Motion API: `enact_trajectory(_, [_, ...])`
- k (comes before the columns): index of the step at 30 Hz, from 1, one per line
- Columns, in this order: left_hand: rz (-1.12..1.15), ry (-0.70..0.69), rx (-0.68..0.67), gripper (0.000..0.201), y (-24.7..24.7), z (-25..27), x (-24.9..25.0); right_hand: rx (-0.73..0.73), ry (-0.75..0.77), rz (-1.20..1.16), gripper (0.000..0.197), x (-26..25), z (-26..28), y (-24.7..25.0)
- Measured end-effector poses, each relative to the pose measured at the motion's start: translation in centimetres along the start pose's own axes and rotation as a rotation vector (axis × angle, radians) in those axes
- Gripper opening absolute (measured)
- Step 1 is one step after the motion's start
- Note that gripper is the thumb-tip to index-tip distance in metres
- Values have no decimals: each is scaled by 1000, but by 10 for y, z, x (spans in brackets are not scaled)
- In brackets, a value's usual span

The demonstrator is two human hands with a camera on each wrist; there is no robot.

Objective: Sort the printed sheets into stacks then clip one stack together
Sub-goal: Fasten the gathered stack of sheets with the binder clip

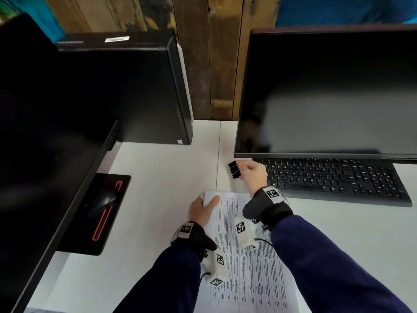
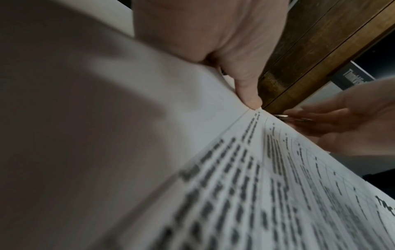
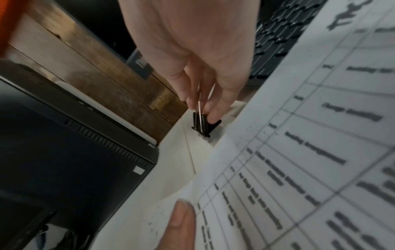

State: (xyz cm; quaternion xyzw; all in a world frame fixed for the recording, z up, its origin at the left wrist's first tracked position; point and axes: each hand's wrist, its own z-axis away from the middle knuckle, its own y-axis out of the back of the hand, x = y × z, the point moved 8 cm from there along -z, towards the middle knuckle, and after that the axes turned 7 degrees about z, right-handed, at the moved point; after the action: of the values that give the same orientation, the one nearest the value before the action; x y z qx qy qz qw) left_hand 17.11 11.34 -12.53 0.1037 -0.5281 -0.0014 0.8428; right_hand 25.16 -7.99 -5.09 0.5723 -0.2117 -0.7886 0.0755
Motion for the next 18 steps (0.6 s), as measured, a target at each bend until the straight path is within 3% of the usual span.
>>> enact_trajectory(3, [13, 13, -5, 16, -1, 1, 1, -39, 179, 31, 12, -27, 42, 17])
enact_trajectory(6, [14, 19, 13, 28, 0, 1, 1, -145, 373, 230, 13, -30, 77, 13])
enact_trajectory(8, [-8, 15, 20, 32, 0, 1, 2, -167, 422, 334, 16, -17, 87, 7])
enact_trajectory(11, [-1, -7, 13, 32, -1, 1, 4, -202, 395, 389, 23, 3, 96, -1])
enact_trajectory(14, [-5, -16, 23, 29, 0, 2, 4, -161, 259, 275, 31, 18, 98, 3])
enact_trajectory(18, [-2, -13, 33, 27, 1, 2, 4, -78, 197, 223, 21, 25, 94, 10])
